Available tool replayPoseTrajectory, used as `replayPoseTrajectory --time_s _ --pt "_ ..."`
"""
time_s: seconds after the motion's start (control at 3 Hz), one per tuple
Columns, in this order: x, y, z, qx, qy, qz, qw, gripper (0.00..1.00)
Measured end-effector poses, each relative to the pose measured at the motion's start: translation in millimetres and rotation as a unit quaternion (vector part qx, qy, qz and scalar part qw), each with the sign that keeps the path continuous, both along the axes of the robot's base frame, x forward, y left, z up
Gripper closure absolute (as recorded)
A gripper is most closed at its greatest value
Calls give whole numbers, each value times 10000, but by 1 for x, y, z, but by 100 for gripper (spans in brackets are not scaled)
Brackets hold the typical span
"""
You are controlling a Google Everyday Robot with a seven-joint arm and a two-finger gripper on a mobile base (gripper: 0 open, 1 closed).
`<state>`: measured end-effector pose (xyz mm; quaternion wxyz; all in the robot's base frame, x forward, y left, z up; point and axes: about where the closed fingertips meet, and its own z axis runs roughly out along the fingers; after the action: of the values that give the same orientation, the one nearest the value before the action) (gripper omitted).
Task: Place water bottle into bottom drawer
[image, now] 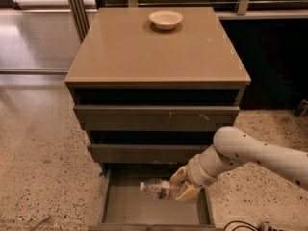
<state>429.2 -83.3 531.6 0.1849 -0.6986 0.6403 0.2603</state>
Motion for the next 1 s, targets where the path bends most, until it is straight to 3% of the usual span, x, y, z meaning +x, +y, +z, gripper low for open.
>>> replayPoseTrajectory --time_s 0.33,0.67,1.0 --pt "-29 7 -119 -96 125 -195 9997 100" --pt "-53 22 -199 -275 342 -465 9980 100" --pt "-38 27 -206 -197 130 -720 9971 100"
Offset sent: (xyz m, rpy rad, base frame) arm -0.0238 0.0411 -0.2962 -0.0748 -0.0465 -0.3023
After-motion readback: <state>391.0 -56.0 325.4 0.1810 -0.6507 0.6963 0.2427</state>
